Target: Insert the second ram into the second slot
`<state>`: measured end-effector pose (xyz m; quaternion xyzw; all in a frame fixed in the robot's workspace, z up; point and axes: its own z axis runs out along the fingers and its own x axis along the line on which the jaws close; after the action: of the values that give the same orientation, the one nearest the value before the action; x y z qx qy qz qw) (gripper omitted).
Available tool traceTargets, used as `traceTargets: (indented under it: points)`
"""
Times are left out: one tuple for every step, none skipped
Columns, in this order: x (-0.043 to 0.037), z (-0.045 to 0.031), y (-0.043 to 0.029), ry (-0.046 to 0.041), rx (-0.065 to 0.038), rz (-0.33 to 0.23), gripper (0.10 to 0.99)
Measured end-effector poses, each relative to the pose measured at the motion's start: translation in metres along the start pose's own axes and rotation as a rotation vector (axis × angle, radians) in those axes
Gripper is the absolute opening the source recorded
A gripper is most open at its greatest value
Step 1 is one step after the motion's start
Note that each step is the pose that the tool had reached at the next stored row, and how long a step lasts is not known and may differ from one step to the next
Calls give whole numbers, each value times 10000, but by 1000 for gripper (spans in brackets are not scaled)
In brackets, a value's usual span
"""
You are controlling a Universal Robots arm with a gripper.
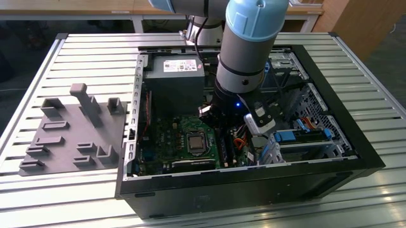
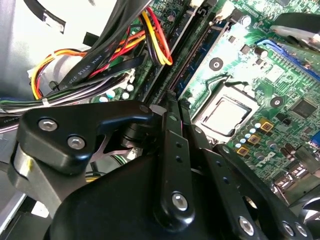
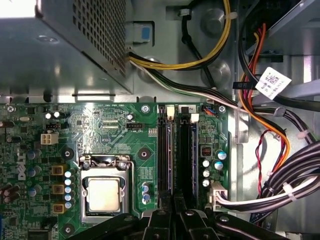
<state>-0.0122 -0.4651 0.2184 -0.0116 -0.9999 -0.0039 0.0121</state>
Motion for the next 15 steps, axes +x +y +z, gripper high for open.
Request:
traceTargets:
  points:
    - [-2, 0, 0, 0, -1, 21, 133]
    - [-4, 0, 0, 0, -1, 38, 133]
    - [-5, 0, 0, 0, -1, 51, 133]
    - [-5, 0, 0, 0, -2, 54, 133]
    - [-5, 0, 0, 0, -1, 54, 133]
    - [-6, 3, 0, 0, -1, 54, 133]
    - [-6, 8, 0, -1, -2, 54, 133]
    - [-6, 14, 1, 0, -3, 54, 133]
    - [-7, 20, 1, -1, -3, 53, 133]
    - [-7, 27, 0, -1, -2, 53, 133]
    - [-7, 34, 0, 0, -2, 53, 133]
    - [-7, 39, -1, -1, 1, 53, 133]
    - [-7, 40, -1, 0, 1, 53, 133]
    - [-7, 40, -1, 0, 2, 53, 133]
    - [-7, 40, 0, 0, 2, 53, 133]
